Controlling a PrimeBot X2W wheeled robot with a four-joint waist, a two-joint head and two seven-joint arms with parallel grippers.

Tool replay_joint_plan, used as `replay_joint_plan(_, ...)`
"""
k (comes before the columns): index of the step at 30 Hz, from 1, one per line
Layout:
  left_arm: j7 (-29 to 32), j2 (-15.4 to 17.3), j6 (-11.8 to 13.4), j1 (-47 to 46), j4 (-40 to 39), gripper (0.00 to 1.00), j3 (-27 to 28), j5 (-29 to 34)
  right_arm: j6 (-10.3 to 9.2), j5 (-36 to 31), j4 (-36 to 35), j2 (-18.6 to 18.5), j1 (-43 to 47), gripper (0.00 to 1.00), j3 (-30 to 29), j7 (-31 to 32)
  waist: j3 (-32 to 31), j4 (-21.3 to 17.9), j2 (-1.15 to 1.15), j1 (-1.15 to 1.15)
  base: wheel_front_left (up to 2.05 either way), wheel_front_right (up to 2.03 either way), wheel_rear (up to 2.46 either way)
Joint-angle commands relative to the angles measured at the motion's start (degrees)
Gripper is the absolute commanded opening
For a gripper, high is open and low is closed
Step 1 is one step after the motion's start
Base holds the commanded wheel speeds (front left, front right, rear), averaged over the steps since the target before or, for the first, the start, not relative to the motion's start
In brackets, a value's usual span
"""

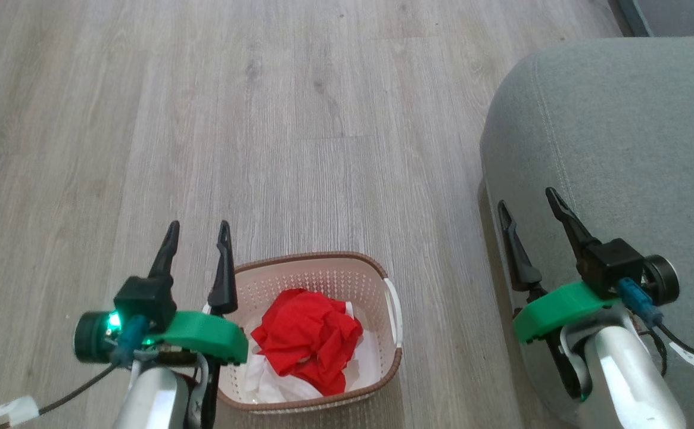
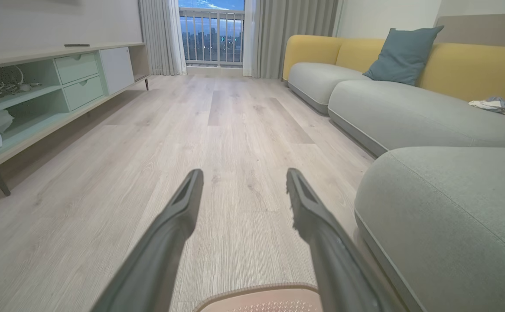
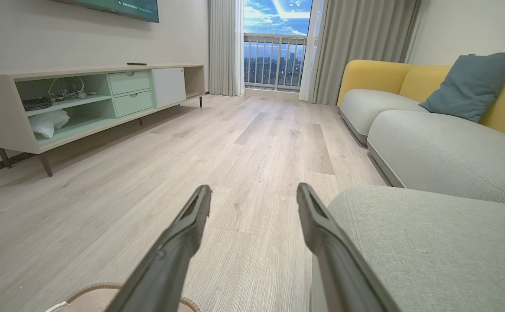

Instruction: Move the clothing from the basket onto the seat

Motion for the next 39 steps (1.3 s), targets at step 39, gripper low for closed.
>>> replay_joint_plan(39,-0.7,4.0,-6.5,-34.3,45.8,1.00,-8.2,13.1,0.00,-7.4,-18.5,0.1,-11.6,1.00,5.0,-0.5,44.8,-9.4,0.00,0.00,0.00,0.00,0.00)
